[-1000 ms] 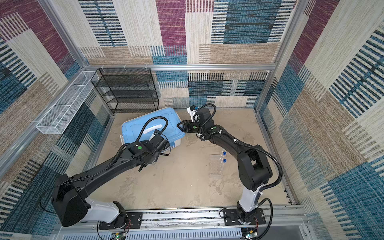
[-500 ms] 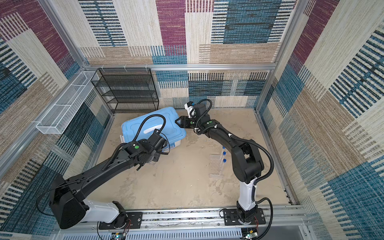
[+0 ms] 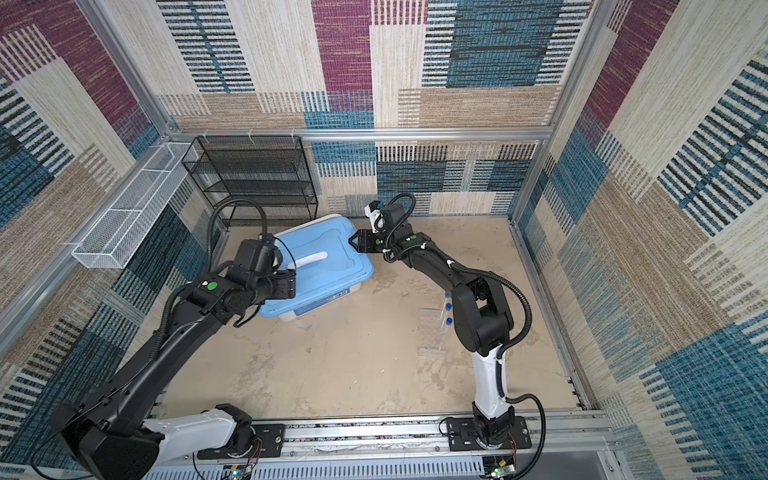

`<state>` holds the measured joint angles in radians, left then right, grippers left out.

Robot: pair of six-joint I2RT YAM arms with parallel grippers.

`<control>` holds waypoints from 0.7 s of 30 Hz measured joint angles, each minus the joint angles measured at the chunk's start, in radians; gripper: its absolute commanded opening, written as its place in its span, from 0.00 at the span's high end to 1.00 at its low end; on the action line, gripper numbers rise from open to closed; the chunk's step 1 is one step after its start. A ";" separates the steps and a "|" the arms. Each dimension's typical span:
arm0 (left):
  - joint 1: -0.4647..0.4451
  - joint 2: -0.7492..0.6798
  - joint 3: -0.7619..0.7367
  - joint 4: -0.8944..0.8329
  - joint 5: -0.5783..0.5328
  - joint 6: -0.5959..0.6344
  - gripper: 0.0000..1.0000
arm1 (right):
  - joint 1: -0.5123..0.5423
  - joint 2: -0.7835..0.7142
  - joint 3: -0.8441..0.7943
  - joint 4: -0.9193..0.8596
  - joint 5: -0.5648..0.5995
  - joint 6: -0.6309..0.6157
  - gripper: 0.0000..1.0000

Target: Organize the chemistry lab equipment

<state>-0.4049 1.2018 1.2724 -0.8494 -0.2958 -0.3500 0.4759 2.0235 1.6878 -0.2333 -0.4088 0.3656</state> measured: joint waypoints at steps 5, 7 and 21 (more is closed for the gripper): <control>0.179 -0.014 -0.026 0.016 0.067 -0.033 0.21 | -0.004 0.033 0.061 -0.034 0.000 -0.013 0.40; 0.230 -0.005 -0.039 0.033 0.069 -0.040 0.19 | -0.008 0.047 0.079 -0.045 -0.002 -0.016 0.40; 0.391 0.120 -0.130 0.244 0.227 -0.043 0.23 | -0.035 0.090 0.110 -0.056 -0.055 -0.041 0.40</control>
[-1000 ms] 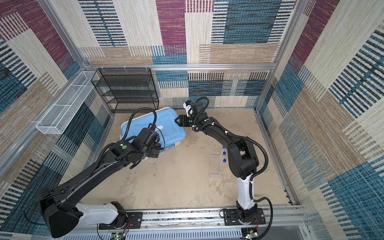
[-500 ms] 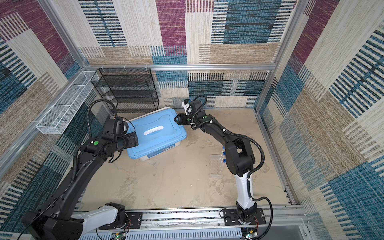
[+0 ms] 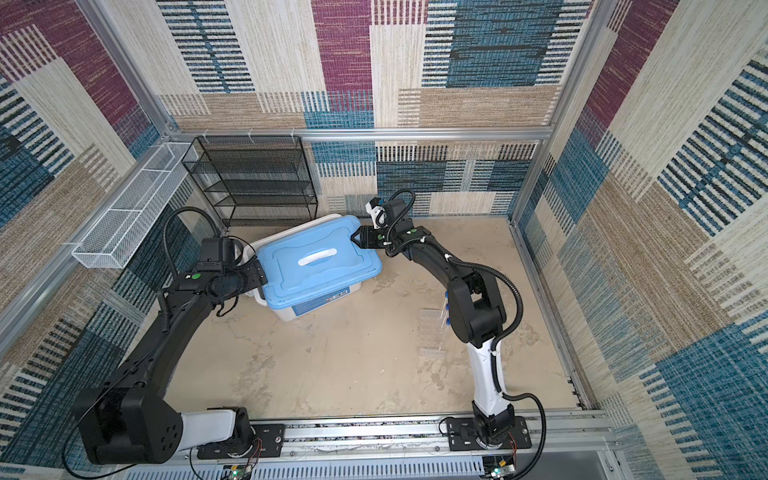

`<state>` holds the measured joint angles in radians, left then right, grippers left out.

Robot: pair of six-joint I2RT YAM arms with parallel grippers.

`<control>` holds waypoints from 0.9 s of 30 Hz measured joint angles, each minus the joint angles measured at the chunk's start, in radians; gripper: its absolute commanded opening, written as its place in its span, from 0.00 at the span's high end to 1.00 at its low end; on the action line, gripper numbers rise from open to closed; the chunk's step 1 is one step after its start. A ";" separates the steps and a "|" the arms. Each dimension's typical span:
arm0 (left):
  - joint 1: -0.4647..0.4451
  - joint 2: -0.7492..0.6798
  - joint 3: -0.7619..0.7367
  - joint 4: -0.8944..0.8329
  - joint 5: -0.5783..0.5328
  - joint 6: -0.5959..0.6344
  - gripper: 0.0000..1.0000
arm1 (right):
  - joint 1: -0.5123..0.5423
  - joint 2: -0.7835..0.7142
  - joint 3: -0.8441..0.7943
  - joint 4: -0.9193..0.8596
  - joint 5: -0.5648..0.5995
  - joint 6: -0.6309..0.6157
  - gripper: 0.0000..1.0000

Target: Organize the chemistry lab equipment

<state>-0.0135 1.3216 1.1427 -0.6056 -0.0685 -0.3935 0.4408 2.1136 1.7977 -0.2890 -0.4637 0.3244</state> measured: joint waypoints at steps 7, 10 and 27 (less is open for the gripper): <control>0.001 0.069 0.033 0.039 0.026 0.000 0.26 | -0.016 -0.003 -0.034 0.055 -0.012 0.002 0.44; 0.001 0.121 0.066 0.044 0.041 0.001 0.28 | -0.030 -0.025 -0.076 0.087 -0.040 0.015 0.47; -0.031 0.300 0.206 0.077 0.210 0.027 0.18 | -0.162 -0.298 -0.428 0.178 -0.166 0.124 0.69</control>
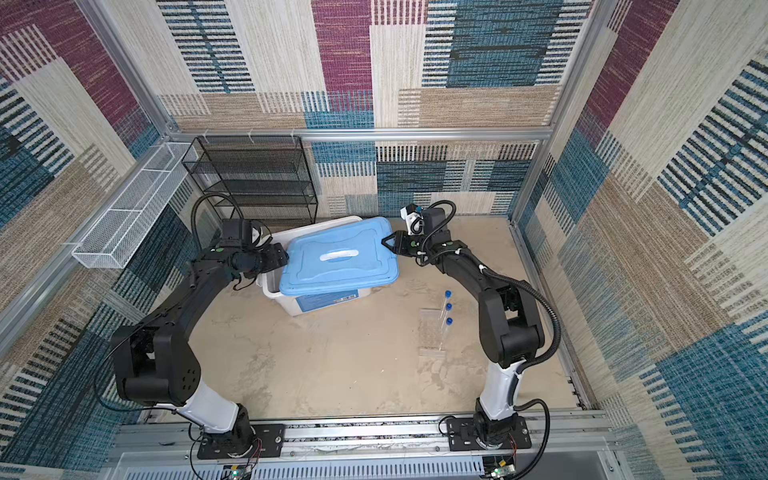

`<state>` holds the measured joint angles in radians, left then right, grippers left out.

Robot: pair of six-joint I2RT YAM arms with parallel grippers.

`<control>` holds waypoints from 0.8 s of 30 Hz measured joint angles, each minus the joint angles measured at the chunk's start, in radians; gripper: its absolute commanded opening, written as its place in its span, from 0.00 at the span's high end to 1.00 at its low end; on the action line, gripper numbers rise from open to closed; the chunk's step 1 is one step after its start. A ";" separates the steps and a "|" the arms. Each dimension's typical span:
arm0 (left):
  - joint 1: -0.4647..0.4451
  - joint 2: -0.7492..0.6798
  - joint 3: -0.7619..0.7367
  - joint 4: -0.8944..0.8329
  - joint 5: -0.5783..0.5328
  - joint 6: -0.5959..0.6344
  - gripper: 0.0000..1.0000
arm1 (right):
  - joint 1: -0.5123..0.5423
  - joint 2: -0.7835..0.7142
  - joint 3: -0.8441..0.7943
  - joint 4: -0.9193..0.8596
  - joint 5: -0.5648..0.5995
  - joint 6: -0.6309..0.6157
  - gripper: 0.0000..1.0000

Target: Organize the chemistry lab equipment

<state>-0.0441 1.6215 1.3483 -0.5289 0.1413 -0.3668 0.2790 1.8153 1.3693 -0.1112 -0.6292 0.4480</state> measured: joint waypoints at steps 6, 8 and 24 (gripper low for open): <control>-0.003 -0.015 0.057 -0.044 0.015 0.000 0.18 | -0.009 -0.045 -0.051 0.047 -0.026 0.029 0.72; -0.002 -0.036 0.075 -0.069 -0.020 0.000 0.18 | -0.010 -0.045 -0.056 0.055 -0.026 0.039 0.74; 0.003 -0.135 -0.076 0.024 0.205 -0.038 0.20 | -0.010 -0.131 -0.061 0.144 -0.027 0.080 0.76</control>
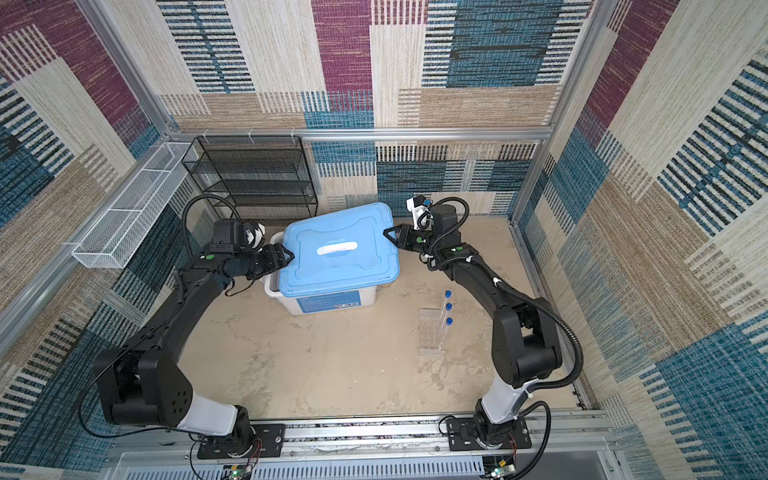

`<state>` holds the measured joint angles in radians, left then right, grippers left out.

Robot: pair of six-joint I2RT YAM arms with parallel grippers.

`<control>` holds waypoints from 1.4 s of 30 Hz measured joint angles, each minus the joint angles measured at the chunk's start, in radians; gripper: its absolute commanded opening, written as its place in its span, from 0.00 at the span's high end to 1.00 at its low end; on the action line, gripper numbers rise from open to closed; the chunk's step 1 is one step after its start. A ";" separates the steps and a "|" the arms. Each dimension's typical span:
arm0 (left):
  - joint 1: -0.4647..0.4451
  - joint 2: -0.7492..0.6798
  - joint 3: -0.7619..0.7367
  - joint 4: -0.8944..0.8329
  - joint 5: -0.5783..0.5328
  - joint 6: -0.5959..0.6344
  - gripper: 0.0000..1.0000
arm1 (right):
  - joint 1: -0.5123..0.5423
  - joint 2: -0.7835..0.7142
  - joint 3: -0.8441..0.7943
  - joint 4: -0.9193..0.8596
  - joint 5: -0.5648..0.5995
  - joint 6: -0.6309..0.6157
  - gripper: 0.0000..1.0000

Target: Organize the chemistry lab equipment

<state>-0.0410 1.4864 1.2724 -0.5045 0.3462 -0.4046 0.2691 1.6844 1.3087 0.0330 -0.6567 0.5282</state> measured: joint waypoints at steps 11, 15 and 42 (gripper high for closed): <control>0.014 -0.021 -0.070 0.173 0.151 -0.085 0.34 | 0.005 0.014 0.019 0.070 -0.045 0.046 0.76; 0.044 -0.050 -0.035 0.166 0.145 -0.110 0.38 | 0.023 0.033 0.077 0.055 -0.039 0.045 0.75; 0.128 -0.005 -0.029 -0.015 0.075 -0.105 0.31 | 0.111 0.269 0.306 -0.228 0.118 -0.044 0.68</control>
<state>0.0868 1.4815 1.2438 -0.5194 0.4213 -0.5091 0.3801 1.9533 1.6142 -0.1947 -0.5388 0.4843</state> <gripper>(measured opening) 0.682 0.312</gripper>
